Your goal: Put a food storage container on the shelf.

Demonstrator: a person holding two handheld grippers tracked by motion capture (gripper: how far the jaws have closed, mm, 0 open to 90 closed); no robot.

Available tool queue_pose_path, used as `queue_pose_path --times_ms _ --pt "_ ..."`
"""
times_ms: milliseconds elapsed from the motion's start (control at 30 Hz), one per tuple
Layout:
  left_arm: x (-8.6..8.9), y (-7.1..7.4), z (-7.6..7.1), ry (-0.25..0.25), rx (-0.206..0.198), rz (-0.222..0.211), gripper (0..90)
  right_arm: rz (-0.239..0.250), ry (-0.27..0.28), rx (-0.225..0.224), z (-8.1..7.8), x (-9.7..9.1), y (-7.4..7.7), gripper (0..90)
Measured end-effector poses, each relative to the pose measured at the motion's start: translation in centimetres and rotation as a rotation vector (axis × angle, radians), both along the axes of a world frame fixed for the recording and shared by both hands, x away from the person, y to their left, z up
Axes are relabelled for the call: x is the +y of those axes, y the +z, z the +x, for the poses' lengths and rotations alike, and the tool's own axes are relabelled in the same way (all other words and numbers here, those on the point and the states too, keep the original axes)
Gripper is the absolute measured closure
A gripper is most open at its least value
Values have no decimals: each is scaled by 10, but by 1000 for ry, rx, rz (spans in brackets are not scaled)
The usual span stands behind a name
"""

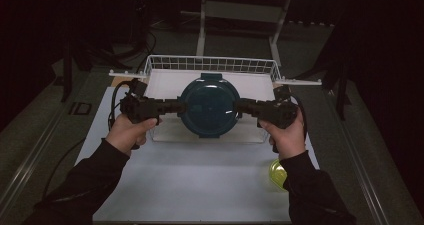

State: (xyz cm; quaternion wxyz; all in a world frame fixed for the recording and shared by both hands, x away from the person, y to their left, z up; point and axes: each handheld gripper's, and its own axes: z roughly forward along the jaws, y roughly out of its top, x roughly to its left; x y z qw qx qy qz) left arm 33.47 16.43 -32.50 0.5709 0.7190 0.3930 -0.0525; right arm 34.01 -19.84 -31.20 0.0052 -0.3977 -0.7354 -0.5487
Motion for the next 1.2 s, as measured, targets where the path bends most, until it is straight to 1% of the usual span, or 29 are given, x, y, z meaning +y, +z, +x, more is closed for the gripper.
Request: queue_pose_path --times_ms 33,67,100,167,233,300,367,400,467,500,533,567,600,633,767,900,967,1100,1167,1200 --pt "-1 2 3 2 0 -6 582 -1 -1 -2 3 -1 3 553" --pt "-2 5 6 5 -7 -7 582 9 -7 -2 6 -2 5 553" --pt "-3 7 9 4 -10 -5 581 9 -10 -4 9 -2 8 553" --pt "-4 9 16 9 -8 -16 581 17 -17 -5 14 -4 12 553" --pt "-6 8 22 10 -1 -26 581 20 -25 -3 21 -6 14 553" --pt "-7 5 29 12 9 -29 579 13 -31 3 27 -6 15 554" --pt "-8 3 31 15 12 -29 578 9 -32 10 30 -7 15 554" --pt "-8 1 36 11 19 -27 578 6 -35 14 32 -7 14 554" --pt "-9 -1 41 19 17 -26 577 0 -39 23 39 -7 11 553" --pt "-9 -2 43 19 23 -26 576 -1 -41 27 41 -7 10 553" --pt "-9 -3 45 21 30 -35 576 0 -42 29 43 -7 9 553" --pt "-9 -3 47 26 28 -44 576 10 -44 34 45 -7 8 554" --pt "-10 -2 48 26 27 -40 576 19 -47 36 47 -8 8 554" --pt "-10 -1 49 31 27 -37 576 16 -49 30 48 -8 8 553" --pt "-9 -2 56 29 66 -55 574 26 -59 45 52 -9 8 554" --pt "-9 -5 61 41 79 -73 570 23 -65 51 57 -8 10 551" --pt "-9 -5 64 49 92 -81 569 15 -65 57 60 -7 11 548" --pt "-11 -4 69 62 97 -79 562 0 -73 80 65 -7 13 544" --pt "-12 -5 69 71 89 -80 559 2 -73 90 68 -7 13 543" --pt "-12 -5 69 78 87 -82 555 13 -73 101 70 -8 11 542"
